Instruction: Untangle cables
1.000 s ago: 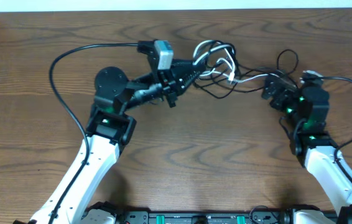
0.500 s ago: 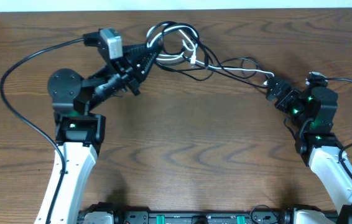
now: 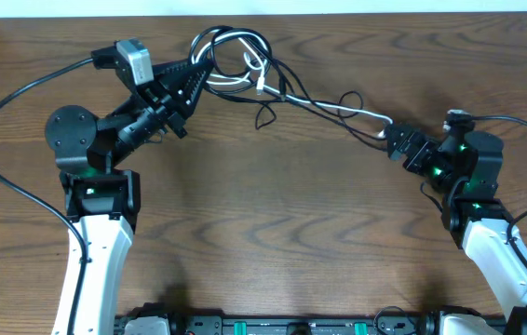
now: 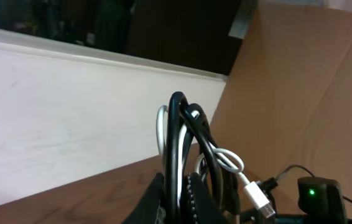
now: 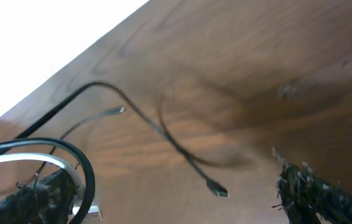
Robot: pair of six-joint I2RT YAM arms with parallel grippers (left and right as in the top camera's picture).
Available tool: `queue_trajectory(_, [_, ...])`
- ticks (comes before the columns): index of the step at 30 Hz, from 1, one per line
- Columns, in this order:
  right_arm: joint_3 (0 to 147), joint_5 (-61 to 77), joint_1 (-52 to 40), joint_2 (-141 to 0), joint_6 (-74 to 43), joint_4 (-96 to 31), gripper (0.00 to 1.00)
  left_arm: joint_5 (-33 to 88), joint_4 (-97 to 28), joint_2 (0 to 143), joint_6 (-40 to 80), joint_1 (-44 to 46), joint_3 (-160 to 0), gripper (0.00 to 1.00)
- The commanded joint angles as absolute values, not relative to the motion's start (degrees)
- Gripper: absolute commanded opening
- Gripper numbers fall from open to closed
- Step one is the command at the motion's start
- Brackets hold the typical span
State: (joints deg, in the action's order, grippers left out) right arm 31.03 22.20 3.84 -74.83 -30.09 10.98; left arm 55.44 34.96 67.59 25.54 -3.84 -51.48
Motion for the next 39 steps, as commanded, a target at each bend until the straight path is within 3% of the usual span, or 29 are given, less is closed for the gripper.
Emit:
queue_trajectory(1, [31.16, 23.14, 4.58, -74.65, -28.58, 9.91, 0.99, 53.32, 36.34, 65.69, 25.85, -6.39, -53.06, 0.08])
queue_trajectory(11, [31.16, 36.82, 4.56, -74.65, -28.64, 12.47, 0.99, 53.34, 36.27, 65.89, 25.82, -7.11, -53.06, 0.08])
queue_trajectory(17, [31.16, 50.7, 4.56, -74.65, -36.27, 29.02, 0.99, 53.36, 34.33, 65.91, 25.82, -7.11, -53.06, 0.08])
queue_trajectory(21, [31.16, 51.77, 4.43, -74.65, -41.08, 36.12, 0.99, 53.41, 31.88, 65.91, 25.82, -7.05, -53.06, 0.08])
queue_trajectory(27, [31.16, 51.83, 4.4, -74.65, -41.36, 36.42, 0.99, 53.41, 31.77, 65.91, 25.8, -5.93, -53.06, 0.08])
queue_trajectory(39, [31.16, 50.65, -4.12, -74.65, -41.36, 36.53, 0.99, 53.41, 30.89, 70.37, 25.69, 5.04, -53.06, 0.08])
